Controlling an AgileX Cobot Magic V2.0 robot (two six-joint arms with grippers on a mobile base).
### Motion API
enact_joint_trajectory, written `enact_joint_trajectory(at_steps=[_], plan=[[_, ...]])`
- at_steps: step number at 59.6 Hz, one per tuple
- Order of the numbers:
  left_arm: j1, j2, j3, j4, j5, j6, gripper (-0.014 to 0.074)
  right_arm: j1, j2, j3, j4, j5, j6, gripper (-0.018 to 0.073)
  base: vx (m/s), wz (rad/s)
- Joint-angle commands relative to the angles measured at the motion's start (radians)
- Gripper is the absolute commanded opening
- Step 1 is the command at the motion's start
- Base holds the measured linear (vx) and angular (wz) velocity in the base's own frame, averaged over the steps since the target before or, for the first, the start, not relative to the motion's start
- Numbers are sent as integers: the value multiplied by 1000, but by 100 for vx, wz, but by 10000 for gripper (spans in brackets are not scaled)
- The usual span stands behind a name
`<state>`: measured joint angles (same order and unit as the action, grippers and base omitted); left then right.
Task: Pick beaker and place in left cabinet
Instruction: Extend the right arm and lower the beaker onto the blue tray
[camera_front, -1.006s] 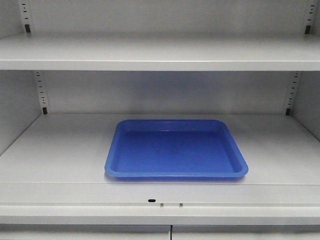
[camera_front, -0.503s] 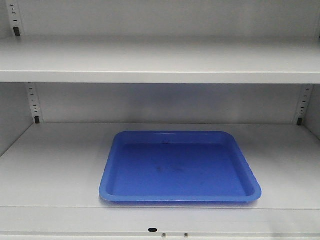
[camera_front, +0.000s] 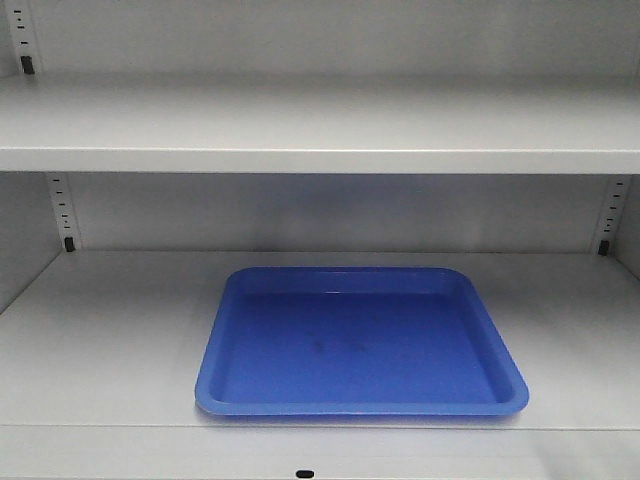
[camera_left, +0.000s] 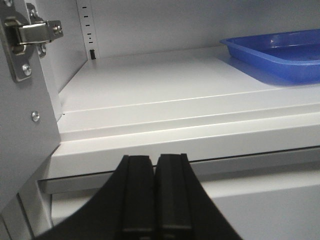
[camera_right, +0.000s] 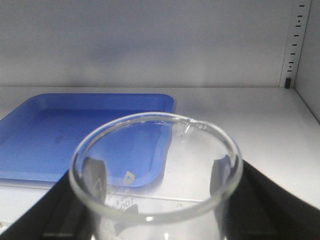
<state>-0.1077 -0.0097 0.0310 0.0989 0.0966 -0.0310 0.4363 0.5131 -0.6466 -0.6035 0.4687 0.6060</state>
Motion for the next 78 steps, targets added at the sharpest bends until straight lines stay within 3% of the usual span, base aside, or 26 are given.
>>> enact_joint_trajectory(at_steps=[1,13,19,29,43,55,78], plan=[[-6,-18,15,-3,-89,-3,-8,-4,23,-26,-59,-140,-5,-6,0,0],[-6,-18,15,-3,-89,-3,-8,-7,259,-31,-220,-448,55,-6,0,0],[-6,-18,15,-3,-89,-3,-8,-7,456,-75,-236,-551,112,-6,0,0],[-6,-18,15,-3,-89,-3,-8,-7,775,-259,-229,-697,111,-6,0,0],[-6,-18,15,-3,-89,-3,-8,-7,1135,-569,-127,-732,110,-4,0,0],[-6,-18,15,-3,-89,-3,-8,-7,1338,-756,-115,-831,110,-4,0,0],[-6,-18,15,-3,-89,-3,-8,-7,1427,-810,-115,-828,-4,33,0,0]])
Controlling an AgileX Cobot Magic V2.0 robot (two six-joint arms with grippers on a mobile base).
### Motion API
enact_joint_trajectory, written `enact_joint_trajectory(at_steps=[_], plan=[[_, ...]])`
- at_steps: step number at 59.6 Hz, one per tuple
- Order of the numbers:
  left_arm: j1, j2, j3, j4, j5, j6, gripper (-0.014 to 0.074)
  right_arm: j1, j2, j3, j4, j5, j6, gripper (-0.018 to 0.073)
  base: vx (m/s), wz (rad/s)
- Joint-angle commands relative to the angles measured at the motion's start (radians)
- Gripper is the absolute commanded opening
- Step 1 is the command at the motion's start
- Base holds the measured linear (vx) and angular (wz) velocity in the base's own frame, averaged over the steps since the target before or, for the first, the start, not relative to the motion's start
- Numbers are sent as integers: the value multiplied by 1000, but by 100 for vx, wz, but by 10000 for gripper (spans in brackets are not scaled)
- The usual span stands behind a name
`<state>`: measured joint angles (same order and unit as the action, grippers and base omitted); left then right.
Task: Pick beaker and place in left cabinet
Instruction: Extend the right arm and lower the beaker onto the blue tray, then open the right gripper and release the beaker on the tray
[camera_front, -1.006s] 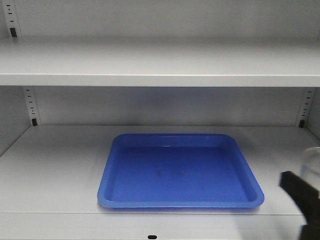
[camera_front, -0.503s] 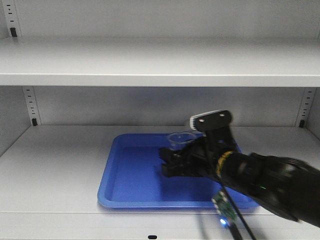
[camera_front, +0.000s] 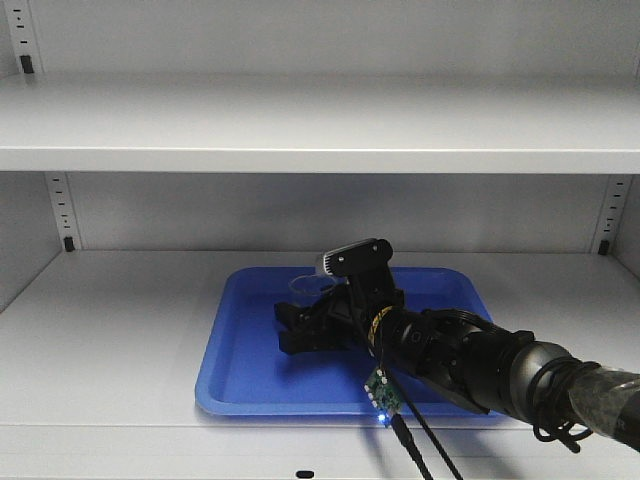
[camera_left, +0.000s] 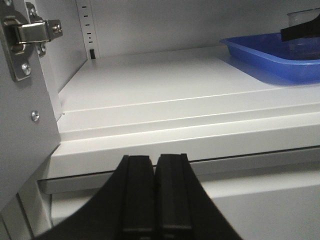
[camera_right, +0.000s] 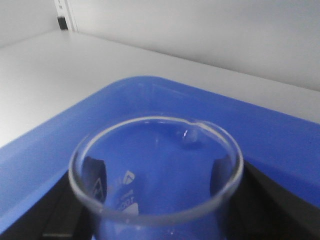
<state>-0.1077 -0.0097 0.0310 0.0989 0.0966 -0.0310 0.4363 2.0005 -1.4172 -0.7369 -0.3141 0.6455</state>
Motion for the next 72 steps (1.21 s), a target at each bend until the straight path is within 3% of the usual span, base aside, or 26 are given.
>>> enact_joint_trajectory(at_steps=[1,16,34,43,54,61,66,72], plan=[[-6,-18,15,-3,-89,-3,-8,-7,-60,-40,18,-44,-50,38,0,0],[-6,-18,15,-3,-89,-3,-8,-7,-60,-40,18,-38,-73,216,0,0],[-6,-18,15,-3,-89,-3,-8,-5,-72,-40,30,-37,-72,602,0,0],[-6,-18,15,-3,-89,-3,-8,-5,-122,-40,25,-37,-76,678,0,0],[-6,-18,15,-3,-89,-3,-8,-4,-212,-40,25,-2,-70,653,0,0],[-6,-18,15,-3,-89,-3,-8,-4,-264,-40,26,86,31,576,0,0],[-6,-18,15,-3,-89,-3,-8,-4,-289,-40,25,183,109,454,0,0],[-6,-18,15,-3,-89,-3,-8,-4,-323,-22,25,320,132,181,0,0]])
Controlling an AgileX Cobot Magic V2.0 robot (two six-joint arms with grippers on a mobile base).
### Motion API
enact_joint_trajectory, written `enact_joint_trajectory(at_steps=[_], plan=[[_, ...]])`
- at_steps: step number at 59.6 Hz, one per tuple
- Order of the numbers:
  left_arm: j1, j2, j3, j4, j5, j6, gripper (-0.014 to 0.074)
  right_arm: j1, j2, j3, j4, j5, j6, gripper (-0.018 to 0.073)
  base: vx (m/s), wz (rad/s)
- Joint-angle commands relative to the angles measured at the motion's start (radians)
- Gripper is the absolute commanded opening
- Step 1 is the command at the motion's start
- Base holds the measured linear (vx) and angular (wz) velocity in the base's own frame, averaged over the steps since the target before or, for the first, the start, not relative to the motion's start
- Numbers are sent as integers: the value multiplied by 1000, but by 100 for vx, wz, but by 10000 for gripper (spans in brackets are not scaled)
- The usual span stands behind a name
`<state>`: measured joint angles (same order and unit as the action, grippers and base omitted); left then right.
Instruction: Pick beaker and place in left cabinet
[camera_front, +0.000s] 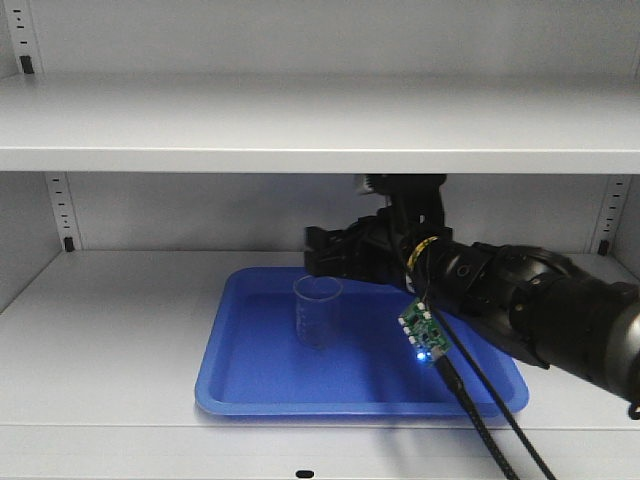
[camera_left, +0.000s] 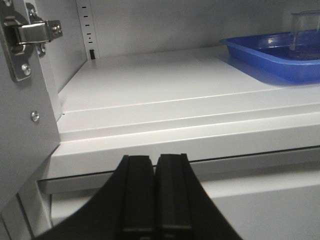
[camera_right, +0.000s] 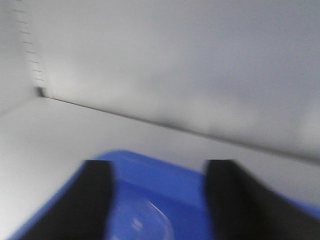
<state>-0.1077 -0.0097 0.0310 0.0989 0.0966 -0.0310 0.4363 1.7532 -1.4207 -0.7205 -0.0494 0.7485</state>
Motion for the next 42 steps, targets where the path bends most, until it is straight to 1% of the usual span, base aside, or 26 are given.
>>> enact_joint_trajectory(at_steps=[1,2,4,5,14,20,32,42], plan=[[-6,-18,15,-3,-89,-3,-8,-4,-81,-13,9,78,29,139,0,0],[-6,-18,15,-3,-89,-3,-8,-4,-91,-2,9,91,29,76,0,0],[-6,-18,15,-3,-89,-3,-8,-4,-104,15,9,114,29,-4,0,0],[-6,-18,15,-3,-89,-3,-8,-4,-115,25,10,121,30,-17,0,0],[-6,-18,15,-3,-89,-3,-8,-4,-210,147,-16,132,27,-11,0,0],[-6,-18,15,-3,-89,-3,-8,-4,-287,243,-13,135,28,-9,0,0],[-6,-18,15,-3,-89,-3,-8,-4,-525,483,-12,145,32,-7,0,0],[-6,-18,15,-3,-89,-3,-8,-4,-736,651,-14,145,32,-6,0,0]])
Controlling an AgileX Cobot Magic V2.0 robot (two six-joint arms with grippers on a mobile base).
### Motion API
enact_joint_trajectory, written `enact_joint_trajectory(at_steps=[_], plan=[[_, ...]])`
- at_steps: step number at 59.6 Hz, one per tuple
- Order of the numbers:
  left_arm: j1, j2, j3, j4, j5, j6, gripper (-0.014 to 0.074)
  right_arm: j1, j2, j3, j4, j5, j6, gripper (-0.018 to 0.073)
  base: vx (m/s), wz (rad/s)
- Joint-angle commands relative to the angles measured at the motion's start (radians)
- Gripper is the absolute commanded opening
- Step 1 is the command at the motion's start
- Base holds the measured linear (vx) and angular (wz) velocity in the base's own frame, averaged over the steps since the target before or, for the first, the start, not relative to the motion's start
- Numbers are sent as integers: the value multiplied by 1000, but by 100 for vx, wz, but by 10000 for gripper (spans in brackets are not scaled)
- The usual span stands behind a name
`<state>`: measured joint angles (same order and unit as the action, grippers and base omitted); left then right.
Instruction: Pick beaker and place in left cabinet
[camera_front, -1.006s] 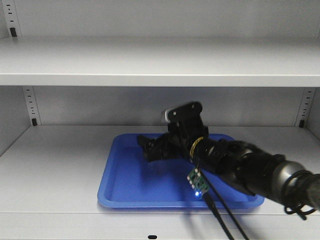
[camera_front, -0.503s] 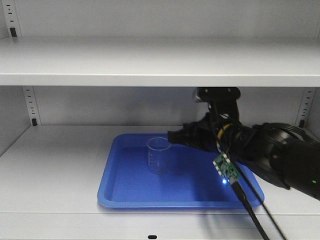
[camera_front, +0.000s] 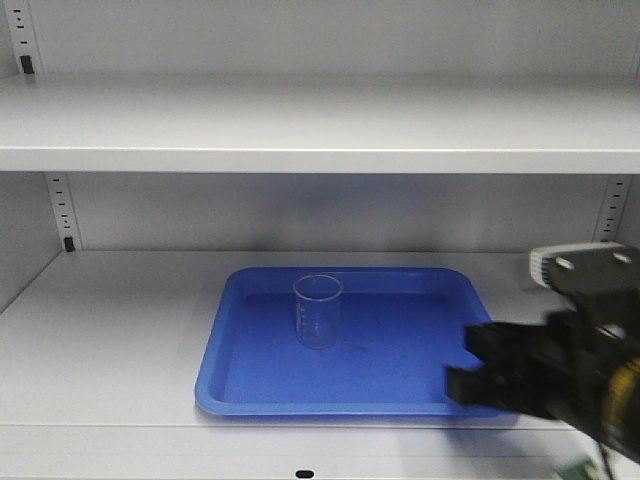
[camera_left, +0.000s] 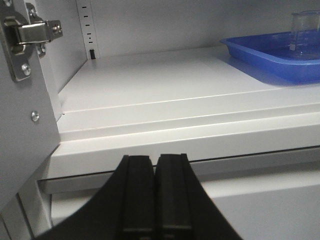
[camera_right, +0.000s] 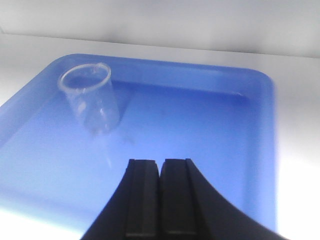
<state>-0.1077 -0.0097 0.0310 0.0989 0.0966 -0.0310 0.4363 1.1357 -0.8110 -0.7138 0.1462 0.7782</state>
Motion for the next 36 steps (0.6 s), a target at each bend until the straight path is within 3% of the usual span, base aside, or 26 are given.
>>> enact_joint_trajectory(at_steps=[1,18,36], plan=[[-6,-18,15,-3,-89,-3,-8,-4,-135,53,-20,-51,2,-6,0,0],[-6,-18,15,-3,-89,-3,-8,-4,-369,214,-20,-53,2,-6,0,0],[-6,-18,15,-3,-89,-3,-8,-7,-425,255,-24,-37,-7,-6,0,0]])
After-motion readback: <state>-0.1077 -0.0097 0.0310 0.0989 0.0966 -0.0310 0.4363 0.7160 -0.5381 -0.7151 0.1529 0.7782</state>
